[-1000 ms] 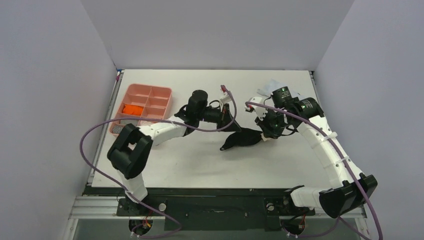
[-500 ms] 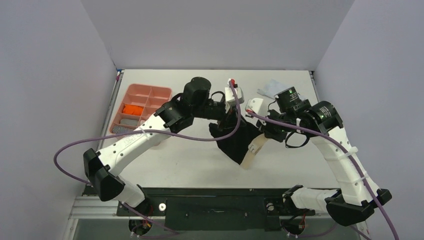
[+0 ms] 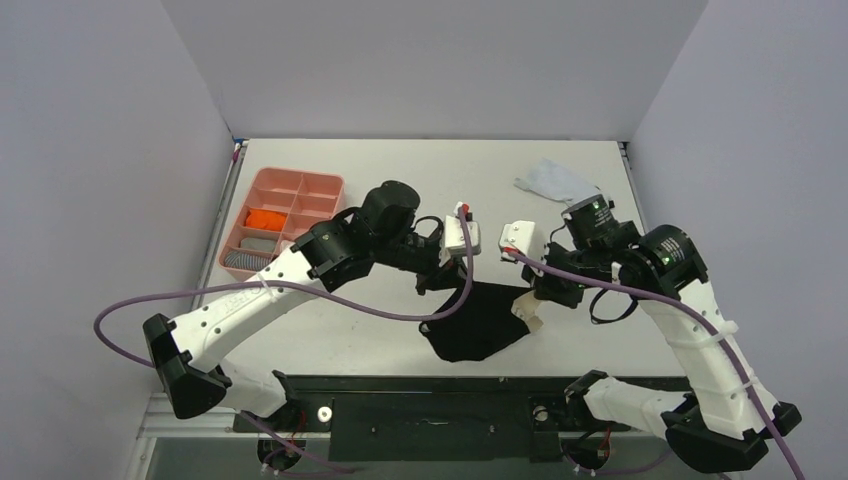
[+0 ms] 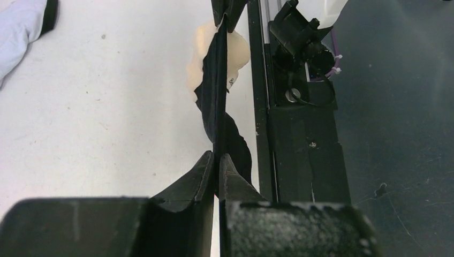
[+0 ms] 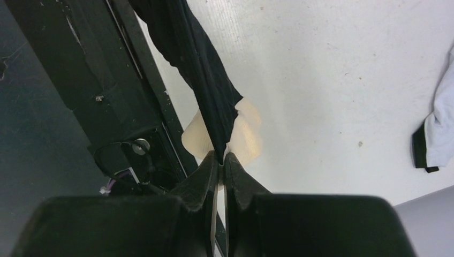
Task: Roll the underwear
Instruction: Flatten out the underwear at the center of the board.
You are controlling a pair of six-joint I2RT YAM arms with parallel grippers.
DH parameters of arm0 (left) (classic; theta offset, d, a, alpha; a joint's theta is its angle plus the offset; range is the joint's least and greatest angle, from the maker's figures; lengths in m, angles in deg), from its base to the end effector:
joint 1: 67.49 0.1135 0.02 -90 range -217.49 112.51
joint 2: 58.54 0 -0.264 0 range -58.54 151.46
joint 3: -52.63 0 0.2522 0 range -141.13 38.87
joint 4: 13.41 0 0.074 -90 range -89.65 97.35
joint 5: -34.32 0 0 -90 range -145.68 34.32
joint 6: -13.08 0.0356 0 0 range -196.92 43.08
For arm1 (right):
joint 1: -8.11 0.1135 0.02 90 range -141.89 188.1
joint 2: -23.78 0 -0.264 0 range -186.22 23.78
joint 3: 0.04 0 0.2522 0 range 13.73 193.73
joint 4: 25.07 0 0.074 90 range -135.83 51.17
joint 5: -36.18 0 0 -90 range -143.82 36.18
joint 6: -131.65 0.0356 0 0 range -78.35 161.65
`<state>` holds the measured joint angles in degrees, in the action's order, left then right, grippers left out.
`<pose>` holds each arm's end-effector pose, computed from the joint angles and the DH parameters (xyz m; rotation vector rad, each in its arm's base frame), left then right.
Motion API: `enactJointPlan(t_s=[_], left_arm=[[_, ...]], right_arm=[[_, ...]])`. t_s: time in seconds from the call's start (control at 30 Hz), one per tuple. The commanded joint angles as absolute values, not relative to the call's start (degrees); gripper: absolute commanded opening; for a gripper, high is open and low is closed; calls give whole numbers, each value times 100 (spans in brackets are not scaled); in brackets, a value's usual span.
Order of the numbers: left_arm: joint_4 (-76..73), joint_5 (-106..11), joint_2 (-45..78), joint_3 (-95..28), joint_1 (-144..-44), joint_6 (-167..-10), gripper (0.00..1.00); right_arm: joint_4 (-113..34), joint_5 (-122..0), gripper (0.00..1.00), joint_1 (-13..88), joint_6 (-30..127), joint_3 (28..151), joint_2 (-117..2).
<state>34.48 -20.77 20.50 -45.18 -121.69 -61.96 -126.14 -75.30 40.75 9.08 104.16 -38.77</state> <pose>0.1582 -0.2542 0.4036 1.5198 1.5172 -1.0421 0.1119 0.0872 0.4232 -1.4962 2.0919 0.4876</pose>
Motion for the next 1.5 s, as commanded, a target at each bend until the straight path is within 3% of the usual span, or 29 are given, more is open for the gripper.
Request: enactJointPlan(t_s=[0.0,0.3,0.57,0.73,0.97,1.13,1.37,1.43,1.47], left_arm=[[3565,-2367,1948,-4445,-12146,-6033,0],[2242,-3864,2595,-3929,-11561,-6419,0],[544,-4703,3814,-3323,-10919,-6675,0],[-236,-5138,5106,-3826,-10823,-7029,0],[329,-5587,6294,-4826,-10626,-7425,0],[485,-5842,6204,-4677,-10506,-7550,0],[271,-6010,5366,-3796,-10353,-7718,0],[262,-6107,5226,-3628,-10312,-7718,4],[272,-6173,5197,-3584,-10281,-7720,10]], right_arm=[[-12787,-7445,0,4091,727,10258,-4011],[-12164,-6662,0,3447,-191,10459,-5110],[-10853,-6499,5,2817,-918,10909,-7293],[-10571,-6541,5,2718,-1027,11908,-8720],[-10191,-6360,5,2583,-762,13246,-10226],[-9823,-6540,9,2486,-317,12725,-9987],[-9314,-7304,24,2258,627,11064,-8790],[-9186,-7385,27,2315,793,10594,-8506],[-9158,-7407,28,2336,831,10369,-8346]])
